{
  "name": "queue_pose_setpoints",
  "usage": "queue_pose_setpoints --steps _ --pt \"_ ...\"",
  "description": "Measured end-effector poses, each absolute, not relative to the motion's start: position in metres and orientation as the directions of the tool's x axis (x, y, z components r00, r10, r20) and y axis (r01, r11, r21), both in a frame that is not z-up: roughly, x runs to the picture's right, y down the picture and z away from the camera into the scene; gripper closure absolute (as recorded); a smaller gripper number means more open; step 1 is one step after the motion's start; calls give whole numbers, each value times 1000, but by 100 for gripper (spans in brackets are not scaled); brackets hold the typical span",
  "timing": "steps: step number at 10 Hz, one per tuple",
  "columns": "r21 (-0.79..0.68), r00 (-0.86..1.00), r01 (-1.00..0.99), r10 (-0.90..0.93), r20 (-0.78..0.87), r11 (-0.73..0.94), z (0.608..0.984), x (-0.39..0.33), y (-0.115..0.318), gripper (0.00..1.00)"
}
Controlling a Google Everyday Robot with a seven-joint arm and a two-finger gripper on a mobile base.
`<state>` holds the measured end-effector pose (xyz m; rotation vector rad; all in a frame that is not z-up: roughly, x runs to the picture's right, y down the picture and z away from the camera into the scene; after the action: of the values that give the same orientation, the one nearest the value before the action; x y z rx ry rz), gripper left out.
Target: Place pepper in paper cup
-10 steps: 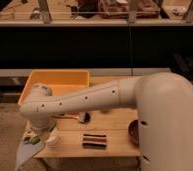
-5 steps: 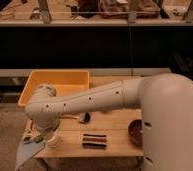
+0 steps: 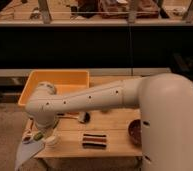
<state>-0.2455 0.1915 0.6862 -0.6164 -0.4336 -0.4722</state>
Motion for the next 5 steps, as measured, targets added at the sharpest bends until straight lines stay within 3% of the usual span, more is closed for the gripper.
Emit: queue_pose_setpoints --steps 2,5 --pt "-440 803 543 -290 521 715 686 -249 192 75" --pt "-440 800 548 -291 525 711 685 -251 190 47"
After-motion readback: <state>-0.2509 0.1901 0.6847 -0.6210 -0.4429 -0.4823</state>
